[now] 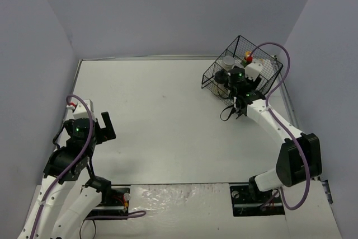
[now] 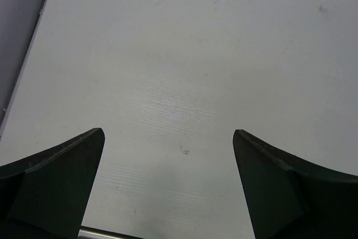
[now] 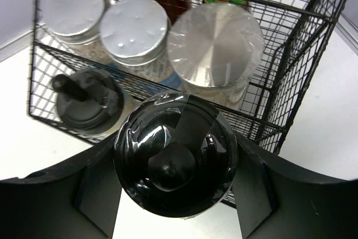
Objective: Organize the condiment bottles
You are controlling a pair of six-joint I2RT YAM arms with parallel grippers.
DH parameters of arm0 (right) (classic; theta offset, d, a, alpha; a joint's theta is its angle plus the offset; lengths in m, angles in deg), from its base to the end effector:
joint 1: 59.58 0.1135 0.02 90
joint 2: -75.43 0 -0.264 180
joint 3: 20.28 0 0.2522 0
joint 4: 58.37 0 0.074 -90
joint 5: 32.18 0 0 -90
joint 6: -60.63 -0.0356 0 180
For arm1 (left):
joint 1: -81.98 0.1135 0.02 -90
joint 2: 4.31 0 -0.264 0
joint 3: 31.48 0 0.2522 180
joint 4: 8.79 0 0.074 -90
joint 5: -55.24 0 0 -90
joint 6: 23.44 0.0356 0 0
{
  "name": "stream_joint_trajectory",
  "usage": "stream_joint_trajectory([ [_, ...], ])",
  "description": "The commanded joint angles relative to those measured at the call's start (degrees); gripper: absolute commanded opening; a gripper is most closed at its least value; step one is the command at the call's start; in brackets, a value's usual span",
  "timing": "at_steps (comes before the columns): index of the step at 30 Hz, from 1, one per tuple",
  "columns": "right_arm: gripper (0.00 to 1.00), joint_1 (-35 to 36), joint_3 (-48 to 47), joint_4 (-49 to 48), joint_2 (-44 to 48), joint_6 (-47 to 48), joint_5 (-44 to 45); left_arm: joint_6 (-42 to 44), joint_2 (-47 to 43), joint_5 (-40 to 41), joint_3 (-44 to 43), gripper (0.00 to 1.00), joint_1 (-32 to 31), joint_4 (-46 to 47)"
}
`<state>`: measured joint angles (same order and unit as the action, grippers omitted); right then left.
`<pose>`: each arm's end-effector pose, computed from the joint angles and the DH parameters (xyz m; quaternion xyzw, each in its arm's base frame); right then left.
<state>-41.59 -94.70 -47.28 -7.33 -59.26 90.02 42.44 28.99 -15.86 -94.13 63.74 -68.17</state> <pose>0.3240 0.0853 0.3042 0.2406 0.7634 0.0183 0.5991 0.1104 -0.0242 0.3282 -0.1258 0.8491 -0.0455 0.5111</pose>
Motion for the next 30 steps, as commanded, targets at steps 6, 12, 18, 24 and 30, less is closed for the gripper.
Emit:
stream_joint_trajectory([
  [6, 0.0, -0.9, 2.5, -7.9, -3.5, -3.4, 5.3, 1.1, 1.0, -0.2, -0.9, 0.97, 0.5, 3.3],
  [12, 0.26, -1.2, 2.7, -7.8, -7.5, -4.2, 4.0, 1.1, 1.0, -0.1, -0.9, 0.97, 0.5, 3.2],
  [18, 0.59, -1.4, 1.3, -7.6, -8.7, -4.3, 1.7, 1.1, 1.2, -0.1, -0.9, 0.97, 0.6, 3.2],
  [24, 0.86, -1.4, 0.0, -4.8, -4.9, -3.7, -0.6, 1.1, 1.2, -0.2, -0.9, 0.97, 0.6, 3.3],
  [30, 1.0, -1.4, -0.1, 0.3, 6.9, 0.7, -4.6, 1.1, 1.2, -0.4, -0.9, 0.97, 0.6, 3.3],
])
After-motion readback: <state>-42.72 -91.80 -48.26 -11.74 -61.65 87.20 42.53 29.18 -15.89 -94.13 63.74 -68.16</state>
